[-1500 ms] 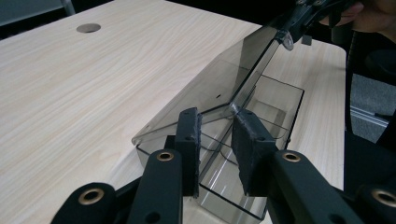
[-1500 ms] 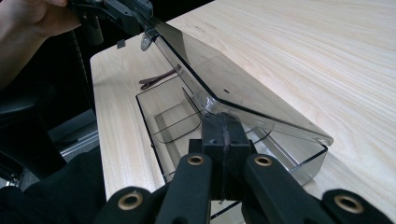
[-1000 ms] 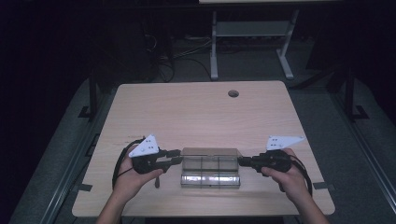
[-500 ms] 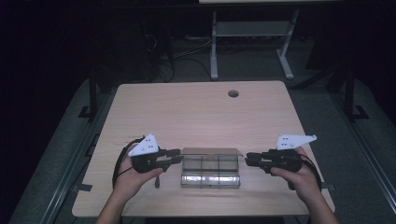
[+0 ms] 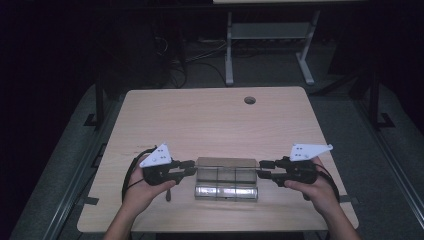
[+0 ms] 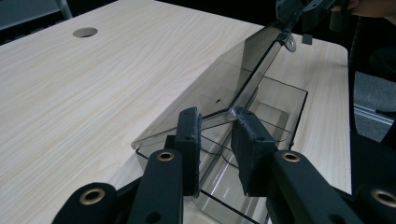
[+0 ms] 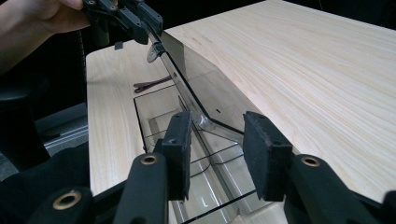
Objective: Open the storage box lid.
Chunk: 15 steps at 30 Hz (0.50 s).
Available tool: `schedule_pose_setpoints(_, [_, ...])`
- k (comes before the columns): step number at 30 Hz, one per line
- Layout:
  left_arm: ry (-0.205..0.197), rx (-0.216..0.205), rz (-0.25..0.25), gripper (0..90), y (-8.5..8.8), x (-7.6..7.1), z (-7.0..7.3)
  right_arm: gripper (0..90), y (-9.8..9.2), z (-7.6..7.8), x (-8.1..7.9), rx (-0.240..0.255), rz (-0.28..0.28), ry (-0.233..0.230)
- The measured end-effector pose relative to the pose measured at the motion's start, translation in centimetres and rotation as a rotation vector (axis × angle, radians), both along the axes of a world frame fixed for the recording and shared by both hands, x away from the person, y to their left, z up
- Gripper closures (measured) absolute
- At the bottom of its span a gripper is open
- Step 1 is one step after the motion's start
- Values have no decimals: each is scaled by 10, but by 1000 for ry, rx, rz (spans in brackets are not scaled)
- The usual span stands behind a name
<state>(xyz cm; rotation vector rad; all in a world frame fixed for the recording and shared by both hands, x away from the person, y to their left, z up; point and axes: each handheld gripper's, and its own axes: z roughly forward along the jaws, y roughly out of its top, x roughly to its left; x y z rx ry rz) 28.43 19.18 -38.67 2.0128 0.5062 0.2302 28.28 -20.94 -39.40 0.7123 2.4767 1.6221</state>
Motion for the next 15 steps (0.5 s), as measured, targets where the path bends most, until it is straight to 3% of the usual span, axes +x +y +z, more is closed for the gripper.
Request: schedule_pose_setpoints(15, [-8,5,4,722,-1,-4,3,615,2,1,1,-16,0,-27])
